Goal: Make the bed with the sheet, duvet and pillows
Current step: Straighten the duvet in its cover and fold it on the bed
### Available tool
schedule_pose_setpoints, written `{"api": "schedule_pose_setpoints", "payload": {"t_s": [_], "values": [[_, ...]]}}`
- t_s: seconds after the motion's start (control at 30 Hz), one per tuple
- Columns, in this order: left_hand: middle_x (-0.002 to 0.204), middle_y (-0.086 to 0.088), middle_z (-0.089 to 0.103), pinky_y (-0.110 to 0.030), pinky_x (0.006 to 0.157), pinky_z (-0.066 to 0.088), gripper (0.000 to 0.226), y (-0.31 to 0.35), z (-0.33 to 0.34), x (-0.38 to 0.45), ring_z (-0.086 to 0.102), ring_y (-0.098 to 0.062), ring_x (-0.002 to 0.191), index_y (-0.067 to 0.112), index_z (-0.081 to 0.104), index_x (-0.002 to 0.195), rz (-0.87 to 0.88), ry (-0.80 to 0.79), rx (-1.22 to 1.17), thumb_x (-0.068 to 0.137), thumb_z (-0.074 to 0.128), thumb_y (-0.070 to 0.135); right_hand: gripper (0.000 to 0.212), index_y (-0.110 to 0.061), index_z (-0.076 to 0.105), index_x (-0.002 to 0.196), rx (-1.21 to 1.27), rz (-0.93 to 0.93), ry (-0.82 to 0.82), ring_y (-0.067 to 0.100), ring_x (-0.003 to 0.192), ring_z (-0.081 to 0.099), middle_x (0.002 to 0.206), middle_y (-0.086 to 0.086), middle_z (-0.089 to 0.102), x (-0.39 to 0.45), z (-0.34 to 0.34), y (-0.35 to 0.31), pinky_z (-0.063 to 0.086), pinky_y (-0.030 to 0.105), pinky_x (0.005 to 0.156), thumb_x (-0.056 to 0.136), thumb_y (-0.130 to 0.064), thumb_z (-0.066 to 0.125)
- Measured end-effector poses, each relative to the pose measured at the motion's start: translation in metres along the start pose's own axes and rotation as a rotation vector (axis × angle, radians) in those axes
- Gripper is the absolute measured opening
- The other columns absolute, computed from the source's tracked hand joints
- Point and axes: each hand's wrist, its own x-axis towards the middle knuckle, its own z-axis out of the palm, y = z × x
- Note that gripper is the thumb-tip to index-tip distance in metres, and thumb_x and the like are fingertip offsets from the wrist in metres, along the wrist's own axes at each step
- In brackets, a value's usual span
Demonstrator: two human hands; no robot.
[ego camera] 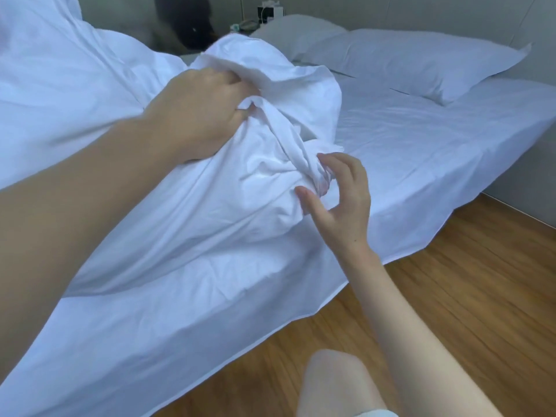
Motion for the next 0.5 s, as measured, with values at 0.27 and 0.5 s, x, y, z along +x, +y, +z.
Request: {"api": "schedule_pose_setpoints", "payload": {"t_s": [0.27, 0.5], "values": [[0.098, -0.025, 0.058, -0.042, 0.066, 0.034, 0.026, 0.004, 0.003, -0.002, 0.054, -0.042, 0.089, -0.001, 0.056, 0.104, 0.037, 0.016, 0.059, 0.099, 0.039, 0.018, 0.022, 0.000, 0.067, 0.106, -0.187, -0.069, 0.206, 0.018, 0.091, 0.062, 0.102, 0.011, 0.066, -0.005, 0.023, 0.023, 0.049, 0.025, 0.064, 0.092, -0.015, 0.058], [0.061, -0.011, 0.040, -0.036, 0.056, 0.022, 0.016, 0.019, -0.028, -0.017, 0.035, -0.030, 0.057, 0.014, 0.037, 0.080, -0.093, 0.174, -0.095, 0.088, 0.032, 0.027, 0.017, -0.004, 0.065, 0.093, -0.072, -0.021, 0.010, 0.010, 0.072, 0.051, 0.084, -0.002, 0.061, 0.017, 0.016, 0.013, 0.044, 0.030, 0.058, 0.095, -0.013, 0.051]]}}
